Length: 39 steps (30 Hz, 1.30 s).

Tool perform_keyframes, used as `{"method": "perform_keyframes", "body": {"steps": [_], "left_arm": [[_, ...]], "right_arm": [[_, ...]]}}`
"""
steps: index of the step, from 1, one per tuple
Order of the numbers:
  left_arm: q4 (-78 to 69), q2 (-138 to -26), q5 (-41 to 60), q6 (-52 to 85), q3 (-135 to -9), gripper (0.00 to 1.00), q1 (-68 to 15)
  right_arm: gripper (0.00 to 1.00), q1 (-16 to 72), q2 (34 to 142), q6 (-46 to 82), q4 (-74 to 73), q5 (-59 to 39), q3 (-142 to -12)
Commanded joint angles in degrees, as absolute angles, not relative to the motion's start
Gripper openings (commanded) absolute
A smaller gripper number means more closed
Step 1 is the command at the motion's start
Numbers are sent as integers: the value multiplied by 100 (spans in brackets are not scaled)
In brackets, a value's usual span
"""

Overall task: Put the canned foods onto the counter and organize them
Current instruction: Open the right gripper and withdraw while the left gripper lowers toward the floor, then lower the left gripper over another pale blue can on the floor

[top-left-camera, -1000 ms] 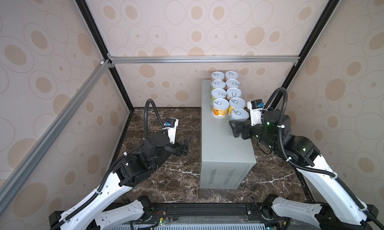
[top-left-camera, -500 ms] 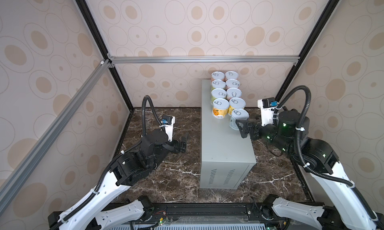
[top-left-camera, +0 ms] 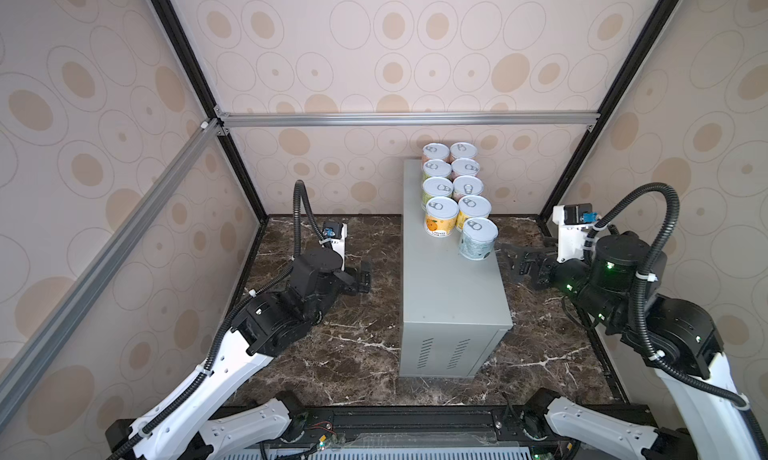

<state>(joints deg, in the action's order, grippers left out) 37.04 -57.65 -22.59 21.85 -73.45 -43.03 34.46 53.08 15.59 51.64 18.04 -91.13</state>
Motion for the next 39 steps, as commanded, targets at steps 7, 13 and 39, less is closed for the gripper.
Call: {"method": "perform_keyframes", "body": {"steps": [7, 13, 39], "left_arm": [[3270, -5968, -1473, 2321, -6928, 99, -3627], [2936, -5945, -1066, 2294, -6537, 99, -3191], [2393, -6798, -1354, 3024, -5214, 99, -2057]], "right_arm": [[100, 2553, 4951, 1825, 5328, 1691, -8549], [100, 1310, 4808, 2174, 5011, 497, -7768], [100, 367, 4181, 3847, 2494, 79, -3691]]}}
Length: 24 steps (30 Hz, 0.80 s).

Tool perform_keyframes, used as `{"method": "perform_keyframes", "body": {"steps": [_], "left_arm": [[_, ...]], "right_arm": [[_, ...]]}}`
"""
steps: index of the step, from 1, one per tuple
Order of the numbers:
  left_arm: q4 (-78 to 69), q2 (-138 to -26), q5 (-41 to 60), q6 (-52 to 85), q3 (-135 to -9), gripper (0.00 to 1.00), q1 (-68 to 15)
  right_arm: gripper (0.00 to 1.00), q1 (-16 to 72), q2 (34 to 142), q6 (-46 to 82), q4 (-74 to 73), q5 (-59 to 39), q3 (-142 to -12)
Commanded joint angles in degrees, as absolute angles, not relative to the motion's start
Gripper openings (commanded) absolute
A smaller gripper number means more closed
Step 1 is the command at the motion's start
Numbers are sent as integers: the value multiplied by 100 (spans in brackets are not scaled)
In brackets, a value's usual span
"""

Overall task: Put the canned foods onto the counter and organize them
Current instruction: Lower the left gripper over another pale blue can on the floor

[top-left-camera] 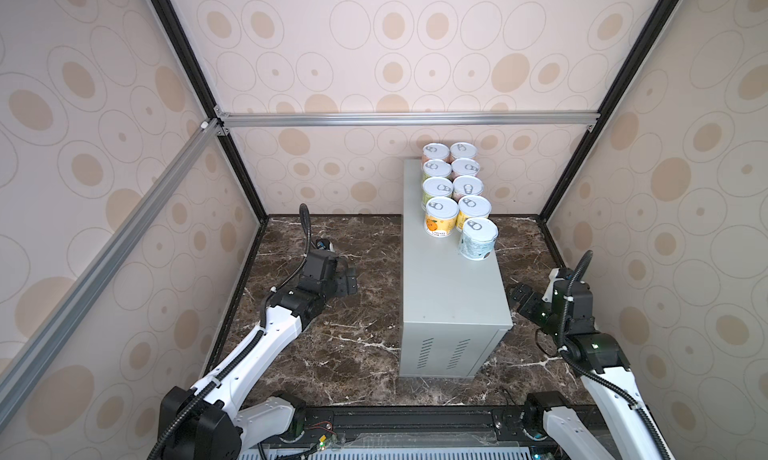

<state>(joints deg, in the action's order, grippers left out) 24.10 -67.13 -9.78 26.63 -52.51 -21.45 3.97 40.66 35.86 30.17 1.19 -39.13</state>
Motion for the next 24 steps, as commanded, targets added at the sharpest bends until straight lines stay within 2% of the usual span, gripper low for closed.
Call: {"method": "perform_keyframes", "body": {"steps": [1, 13, 24], "left_arm": [[2436, -6840, -1453, 3102, -5189, 99, -2035], [2768, -7137, -2068, 4221, -4751, 99, -1456], [3068, -7579, -2435, 4816, -4611, 99, -935]], "right_arm": [[100, 368, 4253, 3859, 2382, 12, -3587], [100, 367, 5002, 3911, 1302, -604, -2941], [100, 556, 5374, 3867, 1095, -714, -2892]]}}
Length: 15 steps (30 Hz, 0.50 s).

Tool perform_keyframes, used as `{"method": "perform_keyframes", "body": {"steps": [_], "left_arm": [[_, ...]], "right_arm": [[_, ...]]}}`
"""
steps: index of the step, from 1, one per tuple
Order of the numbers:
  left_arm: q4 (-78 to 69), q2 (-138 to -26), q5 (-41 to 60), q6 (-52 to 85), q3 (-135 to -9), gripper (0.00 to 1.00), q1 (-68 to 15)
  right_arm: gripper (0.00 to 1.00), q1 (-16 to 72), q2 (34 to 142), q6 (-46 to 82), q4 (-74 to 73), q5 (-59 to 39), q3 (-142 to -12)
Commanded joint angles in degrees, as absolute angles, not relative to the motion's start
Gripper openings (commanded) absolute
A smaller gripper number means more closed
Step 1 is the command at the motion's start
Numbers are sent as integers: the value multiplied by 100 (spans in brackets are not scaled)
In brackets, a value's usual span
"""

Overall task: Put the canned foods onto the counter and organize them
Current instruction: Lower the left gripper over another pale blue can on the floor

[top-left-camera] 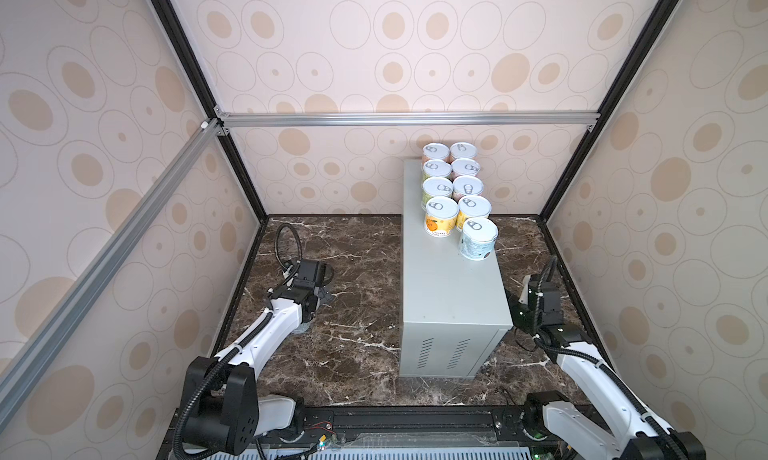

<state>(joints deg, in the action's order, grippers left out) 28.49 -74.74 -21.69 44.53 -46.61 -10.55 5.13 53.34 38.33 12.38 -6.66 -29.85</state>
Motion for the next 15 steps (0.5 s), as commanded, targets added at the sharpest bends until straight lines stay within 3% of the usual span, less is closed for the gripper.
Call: {"method": "perform_keyframes", "body": {"steps": [1, 15], "left_arm": [[3060, -7616, -2457, 4840, -4582, 99, -899], [2378, -8040, -2202, 4936, -4051, 99, -756]], "right_arm": [[100, 572, 5371, 3867, 1082, -716, -2883], [100, 647, 5515, 3849, 1003, -825, -2883]]}}
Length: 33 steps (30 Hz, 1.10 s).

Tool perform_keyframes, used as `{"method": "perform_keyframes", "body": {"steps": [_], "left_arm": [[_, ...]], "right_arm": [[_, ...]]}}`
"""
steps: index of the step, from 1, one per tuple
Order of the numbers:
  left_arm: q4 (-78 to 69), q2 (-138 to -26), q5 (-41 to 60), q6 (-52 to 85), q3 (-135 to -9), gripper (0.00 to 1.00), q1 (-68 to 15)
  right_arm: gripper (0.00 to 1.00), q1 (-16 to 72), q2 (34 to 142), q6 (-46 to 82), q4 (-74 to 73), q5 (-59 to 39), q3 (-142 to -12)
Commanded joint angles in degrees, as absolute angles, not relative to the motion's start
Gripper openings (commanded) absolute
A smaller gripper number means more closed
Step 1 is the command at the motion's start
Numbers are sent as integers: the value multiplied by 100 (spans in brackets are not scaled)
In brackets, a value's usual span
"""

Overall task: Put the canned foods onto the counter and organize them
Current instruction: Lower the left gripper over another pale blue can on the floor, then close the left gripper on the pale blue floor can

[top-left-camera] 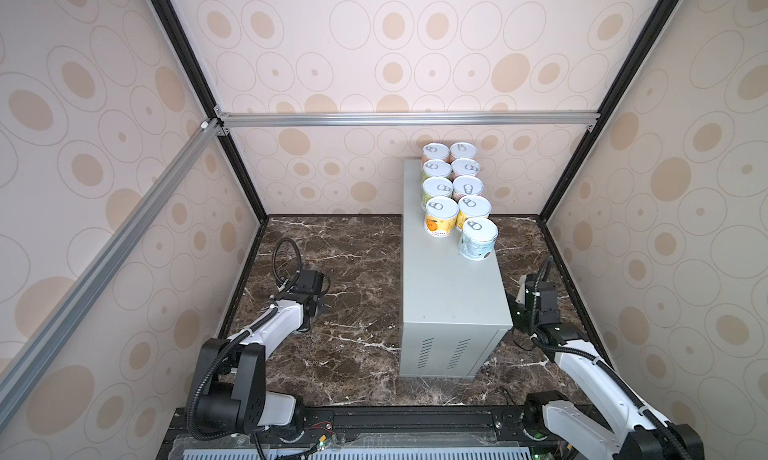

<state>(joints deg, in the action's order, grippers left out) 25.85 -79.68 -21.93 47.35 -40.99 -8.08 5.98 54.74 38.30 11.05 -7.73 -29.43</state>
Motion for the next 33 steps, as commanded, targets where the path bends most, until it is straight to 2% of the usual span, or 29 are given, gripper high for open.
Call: {"method": "perform_keyframes", "body": {"steps": [1, 33], "left_arm": [[2330, -8083, -2186, 4937, -4027, 99, -756], [1895, -8403, -2136, 4834, -3845, 94, -507]], "right_arm": [[100, 645, 5527, 3857, 993, -835, -2883], [100, 763, 5611, 3905, 800, -940, -2777]]}}
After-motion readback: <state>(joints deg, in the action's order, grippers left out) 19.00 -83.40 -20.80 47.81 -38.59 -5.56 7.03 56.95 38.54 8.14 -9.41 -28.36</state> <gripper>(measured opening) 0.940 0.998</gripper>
